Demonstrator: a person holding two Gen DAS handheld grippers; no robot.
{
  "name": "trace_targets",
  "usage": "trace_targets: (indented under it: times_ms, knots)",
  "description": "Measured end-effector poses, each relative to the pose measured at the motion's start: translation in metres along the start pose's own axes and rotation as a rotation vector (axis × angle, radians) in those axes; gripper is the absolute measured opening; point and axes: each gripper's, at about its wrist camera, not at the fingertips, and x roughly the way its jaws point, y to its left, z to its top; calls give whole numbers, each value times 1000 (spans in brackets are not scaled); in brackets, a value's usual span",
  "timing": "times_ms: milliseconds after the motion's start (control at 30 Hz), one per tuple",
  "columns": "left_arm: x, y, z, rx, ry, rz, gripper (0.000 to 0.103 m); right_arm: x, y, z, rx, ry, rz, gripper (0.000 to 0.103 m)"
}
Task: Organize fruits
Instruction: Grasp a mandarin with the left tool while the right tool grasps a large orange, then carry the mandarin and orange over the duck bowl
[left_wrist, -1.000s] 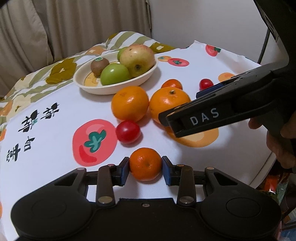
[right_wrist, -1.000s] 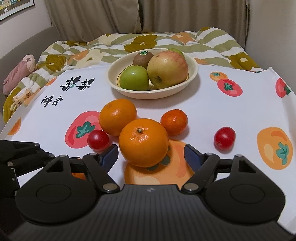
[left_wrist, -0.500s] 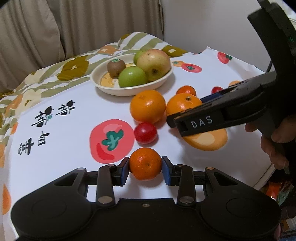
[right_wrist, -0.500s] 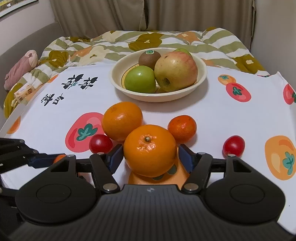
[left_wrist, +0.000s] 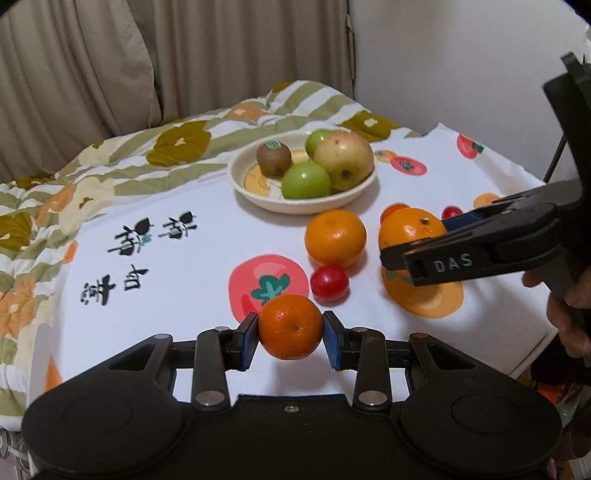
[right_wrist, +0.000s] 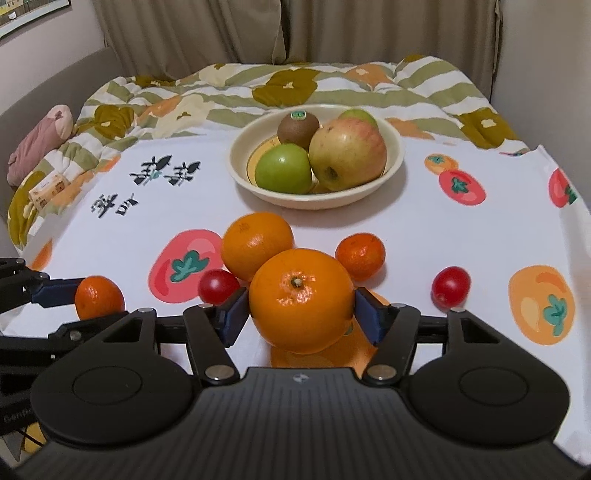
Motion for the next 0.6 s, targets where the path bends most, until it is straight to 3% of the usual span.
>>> trace_targets:
  times_ms: [367, 600]
  knots:
    - [-37, 18, 37, -49, -68, 22, 40, -57, -2, 25, 3, -58, -8, 77]
    - [-38, 26, 67, -88, -100, 60, 40, -70, -15, 54, -20, -88, 13, 77]
